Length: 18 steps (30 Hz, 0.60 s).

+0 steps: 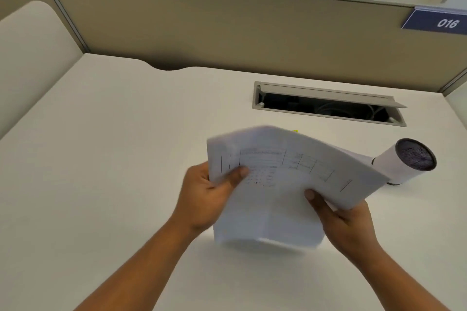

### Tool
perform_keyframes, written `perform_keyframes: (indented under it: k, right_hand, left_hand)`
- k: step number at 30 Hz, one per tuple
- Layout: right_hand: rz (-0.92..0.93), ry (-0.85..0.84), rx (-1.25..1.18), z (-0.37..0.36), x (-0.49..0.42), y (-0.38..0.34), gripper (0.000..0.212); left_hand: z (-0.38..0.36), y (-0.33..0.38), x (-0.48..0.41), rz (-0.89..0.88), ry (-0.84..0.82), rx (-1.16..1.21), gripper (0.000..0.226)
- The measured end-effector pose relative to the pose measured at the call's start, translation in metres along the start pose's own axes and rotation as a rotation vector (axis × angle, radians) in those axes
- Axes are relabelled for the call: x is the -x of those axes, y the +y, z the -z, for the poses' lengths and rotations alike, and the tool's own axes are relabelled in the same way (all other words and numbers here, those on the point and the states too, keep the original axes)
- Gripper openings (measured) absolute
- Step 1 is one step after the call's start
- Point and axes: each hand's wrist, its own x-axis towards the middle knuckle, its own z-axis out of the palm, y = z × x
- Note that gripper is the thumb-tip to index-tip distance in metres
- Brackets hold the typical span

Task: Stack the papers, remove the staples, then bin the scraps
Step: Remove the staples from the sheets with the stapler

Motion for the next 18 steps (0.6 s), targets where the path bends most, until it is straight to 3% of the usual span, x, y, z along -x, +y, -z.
perform_keyframes:
  k: [5,9,12,14,18]
  right_hand:
    - [-0.211,-0.088,-0.081,0.007,-0.015,0.019,0.010]
    - [-0.343,-0.286,-0.005,0.000,-0.021,0.040,0.025]
    - [-0.336,-0.453,0.083,-0.004,-0.035,0.051,0.030]
    - [-0.269,-0.386,0.188,-0.004,-0.055,0.065,0.036]
    - [-0.234,-0.083,0.363,-0.004,-0.114,0.089,0.038]
  left_hand:
    - [0.008,0.001,-0.023,0.062,0.102,0.273,0.024]
    - [0.008,-0.029,-0.035,0.185,0.154,0.252,0.019]
    - [0.010,-0.054,-0.041,0.234,0.230,0.219,0.016]
    - [0.012,-0.069,-0.046,0.259,0.238,0.192,0.016]
    - [0.016,-0.092,-0.054,0.294,0.235,0.115,0.014]
